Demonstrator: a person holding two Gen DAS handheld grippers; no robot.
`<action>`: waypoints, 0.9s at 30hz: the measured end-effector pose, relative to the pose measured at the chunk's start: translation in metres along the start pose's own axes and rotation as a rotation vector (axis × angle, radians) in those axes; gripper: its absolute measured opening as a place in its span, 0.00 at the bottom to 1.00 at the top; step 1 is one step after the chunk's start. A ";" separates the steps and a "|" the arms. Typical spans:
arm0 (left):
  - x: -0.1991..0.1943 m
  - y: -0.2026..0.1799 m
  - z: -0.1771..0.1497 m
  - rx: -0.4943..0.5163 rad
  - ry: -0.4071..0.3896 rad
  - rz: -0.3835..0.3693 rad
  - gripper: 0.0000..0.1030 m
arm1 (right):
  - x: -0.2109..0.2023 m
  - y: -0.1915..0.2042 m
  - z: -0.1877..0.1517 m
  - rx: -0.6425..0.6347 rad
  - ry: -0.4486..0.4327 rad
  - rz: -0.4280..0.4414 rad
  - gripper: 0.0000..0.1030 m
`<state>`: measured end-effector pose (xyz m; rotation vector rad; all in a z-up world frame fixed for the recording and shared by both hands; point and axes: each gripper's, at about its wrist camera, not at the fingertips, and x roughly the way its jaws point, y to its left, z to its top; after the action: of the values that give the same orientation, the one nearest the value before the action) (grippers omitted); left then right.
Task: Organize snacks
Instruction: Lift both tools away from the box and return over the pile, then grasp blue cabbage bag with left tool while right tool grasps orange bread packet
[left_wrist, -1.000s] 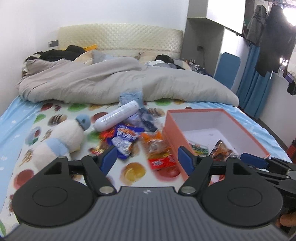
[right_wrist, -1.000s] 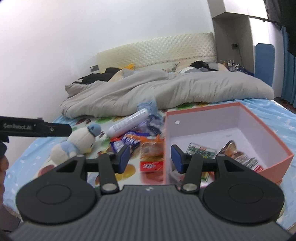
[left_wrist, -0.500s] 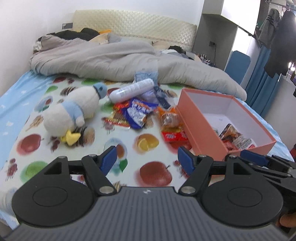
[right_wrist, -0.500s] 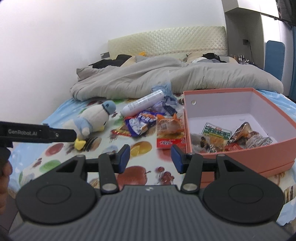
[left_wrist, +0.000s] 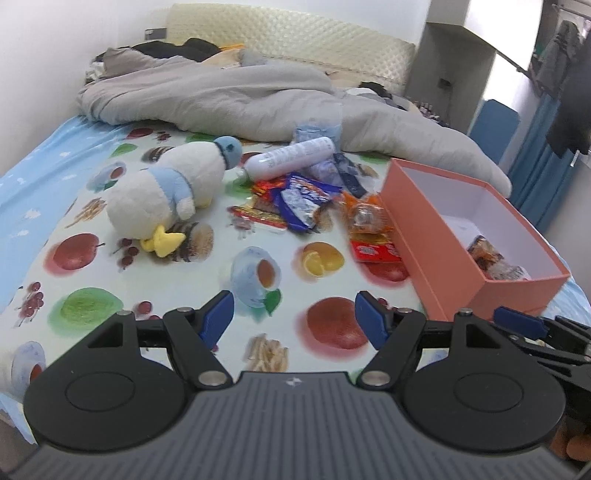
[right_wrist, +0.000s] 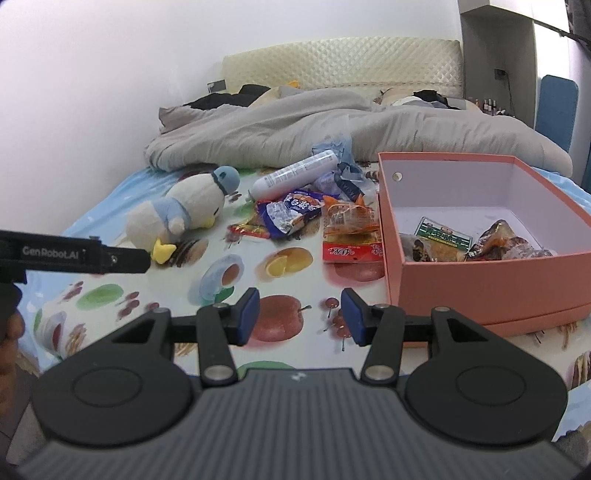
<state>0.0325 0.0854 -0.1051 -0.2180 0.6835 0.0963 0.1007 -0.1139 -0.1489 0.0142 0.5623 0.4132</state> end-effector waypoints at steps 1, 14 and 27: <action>0.002 0.003 0.002 -0.006 -0.002 0.008 0.74 | 0.002 0.001 0.001 -0.002 -0.001 0.003 0.50; 0.075 0.038 0.037 -0.106 0.042 0.010 0.74 | 0.071 0.015 0.016 -0.080 0.055 -0.011 0.49; 0.209 0.058 0.083 -0.180 0.106 -0.103 0.74 | 0.175 0.004 0.058 -0.101 0.005 -0.172 0.49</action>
<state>0.2363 0.1644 -0.1851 -0.4336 0.7687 0.0477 0.2633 -0.0375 -0.1894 -0.1311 0.5422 0.2741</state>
